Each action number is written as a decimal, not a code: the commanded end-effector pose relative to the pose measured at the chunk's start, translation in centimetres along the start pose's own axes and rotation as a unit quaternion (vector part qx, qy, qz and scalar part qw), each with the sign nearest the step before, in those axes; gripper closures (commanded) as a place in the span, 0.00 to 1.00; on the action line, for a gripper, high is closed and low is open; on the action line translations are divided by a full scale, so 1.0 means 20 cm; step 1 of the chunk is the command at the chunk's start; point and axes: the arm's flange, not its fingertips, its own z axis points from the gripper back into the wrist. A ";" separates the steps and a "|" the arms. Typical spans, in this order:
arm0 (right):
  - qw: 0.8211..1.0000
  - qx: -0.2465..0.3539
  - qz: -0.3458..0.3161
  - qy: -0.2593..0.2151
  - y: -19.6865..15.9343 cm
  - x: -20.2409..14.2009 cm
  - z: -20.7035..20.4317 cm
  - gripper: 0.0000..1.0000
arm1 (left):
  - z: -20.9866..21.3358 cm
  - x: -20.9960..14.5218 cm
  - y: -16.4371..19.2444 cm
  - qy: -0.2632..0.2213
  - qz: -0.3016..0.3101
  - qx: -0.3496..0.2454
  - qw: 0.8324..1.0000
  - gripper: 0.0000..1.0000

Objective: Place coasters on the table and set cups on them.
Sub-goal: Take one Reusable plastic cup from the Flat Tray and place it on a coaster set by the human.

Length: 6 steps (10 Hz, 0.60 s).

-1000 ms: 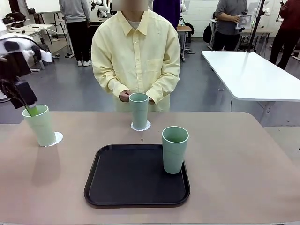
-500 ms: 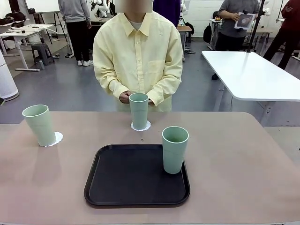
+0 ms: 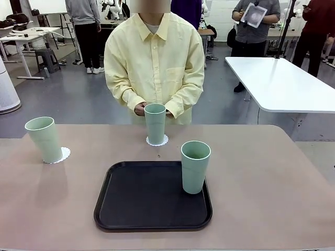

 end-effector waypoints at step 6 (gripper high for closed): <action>1.000 0.007 0.001 -0.001 0.00 0.00 0.00 0.00 | -0.01 0.04 -0.03 0.056 0.018 0.080 0.995 0.00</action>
